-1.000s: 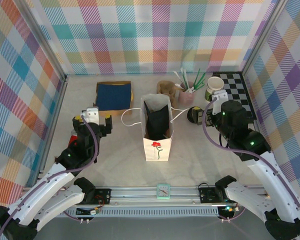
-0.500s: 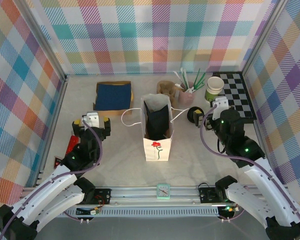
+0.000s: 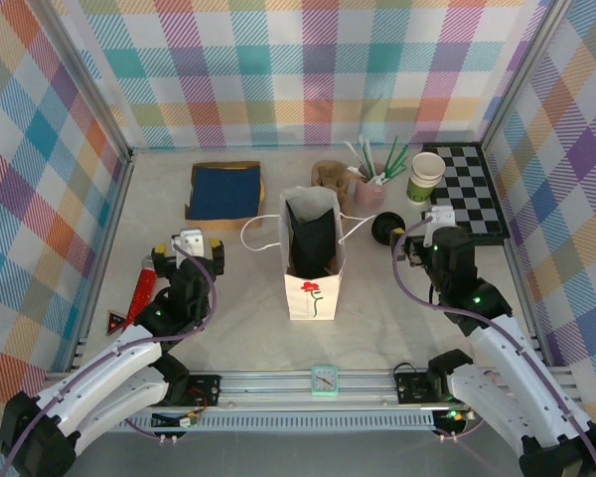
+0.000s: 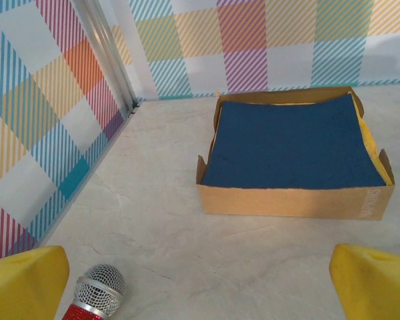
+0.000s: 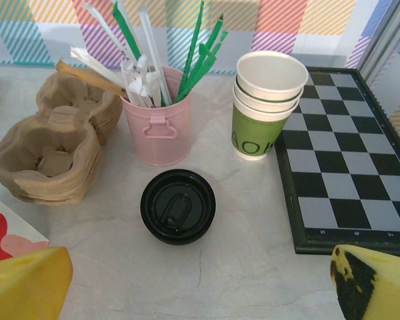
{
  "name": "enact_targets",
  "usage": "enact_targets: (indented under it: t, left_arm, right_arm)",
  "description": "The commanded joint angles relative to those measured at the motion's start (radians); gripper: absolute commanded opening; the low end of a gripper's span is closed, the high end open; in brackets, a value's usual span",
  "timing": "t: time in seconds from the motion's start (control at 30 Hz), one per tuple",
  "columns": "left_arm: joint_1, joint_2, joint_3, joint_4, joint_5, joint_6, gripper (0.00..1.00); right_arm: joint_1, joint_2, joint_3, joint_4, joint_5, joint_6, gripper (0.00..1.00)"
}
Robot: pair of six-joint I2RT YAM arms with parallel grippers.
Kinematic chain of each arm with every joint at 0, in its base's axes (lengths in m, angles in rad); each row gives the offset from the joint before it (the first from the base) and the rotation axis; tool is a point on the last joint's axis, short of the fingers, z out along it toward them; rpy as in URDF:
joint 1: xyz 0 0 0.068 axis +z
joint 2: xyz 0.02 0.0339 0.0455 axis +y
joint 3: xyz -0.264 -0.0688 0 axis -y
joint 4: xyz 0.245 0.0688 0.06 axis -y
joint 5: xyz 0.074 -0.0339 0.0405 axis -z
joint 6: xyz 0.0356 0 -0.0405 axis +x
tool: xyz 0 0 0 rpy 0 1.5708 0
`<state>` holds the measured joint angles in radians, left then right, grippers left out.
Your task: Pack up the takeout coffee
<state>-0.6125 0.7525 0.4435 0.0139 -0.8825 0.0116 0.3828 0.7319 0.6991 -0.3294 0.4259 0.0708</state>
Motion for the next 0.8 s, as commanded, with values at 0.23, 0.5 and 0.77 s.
enact_targets:
  t: [0.23,0.5,0.77]
  left_arm:
    - [0.008,0.034,-0.043,0.04,-0.057,-0.021,0.99]
    - [0.008,0.045,-0.094,0.068,-0.066,-0.009,1.0]
    - [0.008,0.043,-0.115,0.068,-0.081,-0.034,1.0]
  right_arm:
    - [-0.041,0.005,-0.106,0.105,-0.024,0.03,0.99]
    - [-0.042,0.007,-0.172,0.133,-0.01,0.001,0.99]
    - [-0.042,-0.021,-0.252,0.22,0.008,0.014,0.99]
